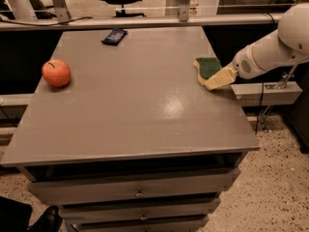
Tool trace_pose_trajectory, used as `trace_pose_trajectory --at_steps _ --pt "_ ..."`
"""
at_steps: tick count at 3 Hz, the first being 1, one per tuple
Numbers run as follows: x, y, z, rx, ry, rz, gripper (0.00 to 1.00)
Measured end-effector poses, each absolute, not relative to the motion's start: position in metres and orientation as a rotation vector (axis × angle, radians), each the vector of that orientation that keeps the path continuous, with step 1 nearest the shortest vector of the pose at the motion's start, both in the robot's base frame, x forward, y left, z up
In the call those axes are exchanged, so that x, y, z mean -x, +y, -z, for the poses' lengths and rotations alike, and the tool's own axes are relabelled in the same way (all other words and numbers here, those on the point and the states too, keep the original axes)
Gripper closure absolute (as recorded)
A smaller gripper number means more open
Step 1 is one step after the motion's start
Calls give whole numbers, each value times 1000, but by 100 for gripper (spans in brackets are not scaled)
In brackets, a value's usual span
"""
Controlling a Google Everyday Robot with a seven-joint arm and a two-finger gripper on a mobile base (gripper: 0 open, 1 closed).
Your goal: Pick sponge
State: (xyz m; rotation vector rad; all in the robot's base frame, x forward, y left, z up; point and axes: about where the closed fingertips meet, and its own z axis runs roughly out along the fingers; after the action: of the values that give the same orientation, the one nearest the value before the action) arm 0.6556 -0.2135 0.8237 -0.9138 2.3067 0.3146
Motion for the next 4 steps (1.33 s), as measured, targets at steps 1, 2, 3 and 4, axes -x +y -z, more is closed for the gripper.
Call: trace_pose_trajectory --at_steps 1,2,3,4 --pt "-656 -213 -825 914 2307 -315 87" --pt "-656 -213 -829 914 2306 -315 100" --pt "-656 -213 -829 914 2306 -315 100" --pt "-649 -207 -850 952 2244 -369 100"
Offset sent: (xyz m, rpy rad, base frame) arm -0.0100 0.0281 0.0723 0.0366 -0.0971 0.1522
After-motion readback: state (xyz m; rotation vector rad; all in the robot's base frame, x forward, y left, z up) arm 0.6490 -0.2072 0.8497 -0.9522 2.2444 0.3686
